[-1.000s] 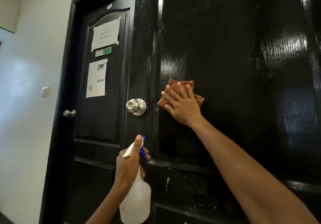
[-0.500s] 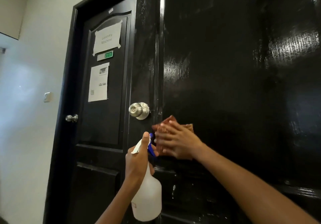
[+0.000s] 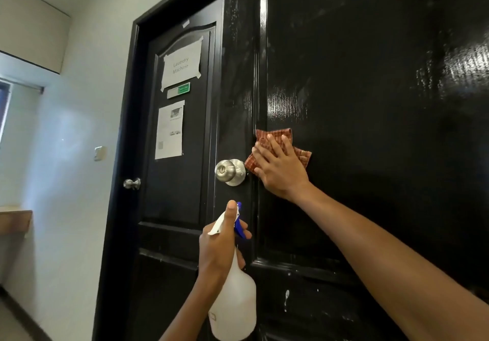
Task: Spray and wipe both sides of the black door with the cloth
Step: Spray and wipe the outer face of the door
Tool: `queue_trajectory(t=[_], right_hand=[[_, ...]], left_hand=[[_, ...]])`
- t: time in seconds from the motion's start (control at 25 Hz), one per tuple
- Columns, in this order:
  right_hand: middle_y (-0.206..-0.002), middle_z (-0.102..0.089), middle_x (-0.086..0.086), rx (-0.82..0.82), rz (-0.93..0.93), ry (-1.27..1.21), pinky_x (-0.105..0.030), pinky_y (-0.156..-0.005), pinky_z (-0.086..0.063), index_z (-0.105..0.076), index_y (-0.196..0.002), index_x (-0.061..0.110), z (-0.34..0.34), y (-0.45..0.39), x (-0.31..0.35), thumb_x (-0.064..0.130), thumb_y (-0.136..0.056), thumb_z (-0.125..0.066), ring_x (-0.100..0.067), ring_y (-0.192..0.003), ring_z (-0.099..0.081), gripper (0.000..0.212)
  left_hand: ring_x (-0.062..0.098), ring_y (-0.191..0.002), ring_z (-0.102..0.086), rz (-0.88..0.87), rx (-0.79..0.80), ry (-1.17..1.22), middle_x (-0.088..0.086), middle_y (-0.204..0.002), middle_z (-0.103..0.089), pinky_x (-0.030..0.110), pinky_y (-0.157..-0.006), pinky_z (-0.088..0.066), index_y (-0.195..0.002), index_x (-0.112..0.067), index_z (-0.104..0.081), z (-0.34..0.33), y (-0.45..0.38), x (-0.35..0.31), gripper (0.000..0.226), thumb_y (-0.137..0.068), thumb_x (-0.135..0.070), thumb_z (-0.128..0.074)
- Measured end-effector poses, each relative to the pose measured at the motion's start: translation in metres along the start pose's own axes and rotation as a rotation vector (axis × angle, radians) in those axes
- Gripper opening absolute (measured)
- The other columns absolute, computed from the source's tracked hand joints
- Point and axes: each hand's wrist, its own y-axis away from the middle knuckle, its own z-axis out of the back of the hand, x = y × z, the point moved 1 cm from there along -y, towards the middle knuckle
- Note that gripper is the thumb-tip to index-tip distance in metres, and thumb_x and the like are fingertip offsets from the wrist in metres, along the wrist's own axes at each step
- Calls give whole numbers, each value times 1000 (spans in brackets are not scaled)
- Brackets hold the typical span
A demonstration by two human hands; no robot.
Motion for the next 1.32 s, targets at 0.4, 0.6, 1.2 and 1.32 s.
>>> queue_trajectory(t=[0.4,0.6,1.2,1.32], right_hand=[[-171,-1,10,107,279,71,-50,-123,16,-10,-161,42,13,21,-37,62,-105,-14,-25,-157,13,60],[-172,6,5,-8,-97,1,-57,-122,16,-4,-164,31,14,-28,-19,56,-106,-8,-32,-156,14,62],[-168,2,3,148,527,-15,-54,-120,22,-7,-162,36,-72,123,59,58,-105,-31,-32,-152,15,66],[-168,-5,3,2,371,38,-50,-120,22,-16,-161,36,-52,89,21,59,-105,-20,-31,-154,9,61]], left_hand=[[21,-71,-72,21,42,63,12,-73,-73,20,-68,-51,-84,-1,-71,-14,12,-3,63,-85,-58,-46],[19,-70,-72,11,-9,17,10,-72,-73,23,-71,-51,-83,-1,-71,-9,8,13,63,-87,-58,-45],[22,-71,-71,66,-12,-29,7,-74,-73,11,-60,-51,-85,-6,-71,3,35,18,64,-85,-62,-42],[15,-69,-71,71,-50,-44,7,-73,-73,13,-64,-46,-84,-4,-71,9,33,20,61,-90,-57,-43]])
